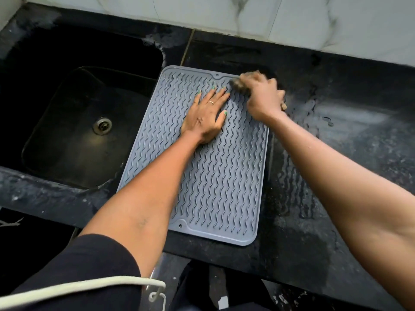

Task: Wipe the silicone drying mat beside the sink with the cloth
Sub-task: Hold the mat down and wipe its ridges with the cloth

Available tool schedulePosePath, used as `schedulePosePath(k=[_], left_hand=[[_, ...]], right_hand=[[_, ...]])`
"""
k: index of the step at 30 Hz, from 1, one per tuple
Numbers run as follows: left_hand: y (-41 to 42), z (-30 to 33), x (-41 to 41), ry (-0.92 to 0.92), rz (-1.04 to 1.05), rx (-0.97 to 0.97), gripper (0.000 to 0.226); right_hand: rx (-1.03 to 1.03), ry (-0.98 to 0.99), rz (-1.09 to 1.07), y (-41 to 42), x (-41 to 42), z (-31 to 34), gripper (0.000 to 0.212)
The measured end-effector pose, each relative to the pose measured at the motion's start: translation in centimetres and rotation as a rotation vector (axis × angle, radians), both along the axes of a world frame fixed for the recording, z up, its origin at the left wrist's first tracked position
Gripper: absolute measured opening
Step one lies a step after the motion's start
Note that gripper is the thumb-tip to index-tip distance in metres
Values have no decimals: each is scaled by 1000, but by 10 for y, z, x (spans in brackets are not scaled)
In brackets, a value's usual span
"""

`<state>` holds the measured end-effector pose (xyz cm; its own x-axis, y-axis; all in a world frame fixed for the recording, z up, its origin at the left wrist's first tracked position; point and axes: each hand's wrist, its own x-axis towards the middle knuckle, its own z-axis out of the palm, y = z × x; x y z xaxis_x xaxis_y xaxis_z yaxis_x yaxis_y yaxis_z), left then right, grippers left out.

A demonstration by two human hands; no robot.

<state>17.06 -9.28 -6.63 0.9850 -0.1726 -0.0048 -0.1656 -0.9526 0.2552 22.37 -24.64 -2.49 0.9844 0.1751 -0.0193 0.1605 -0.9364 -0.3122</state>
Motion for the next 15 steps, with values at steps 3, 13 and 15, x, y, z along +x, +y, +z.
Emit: schedulePosePath(k=[3, 13, 15], left_hand=[[-1, -3, 1, -2, -3, 38, 54], [-1, -2, 0, 13, 2, 32, 55], [0, -2, 1, 23, -3, 52, 54]], right_hand=[[-117, -87, 26, 7, -26, -12, 48], [-8, -162, 62, 0, -135, -2, 29], [207, -162, -98, 7, -106, 13, 24]])
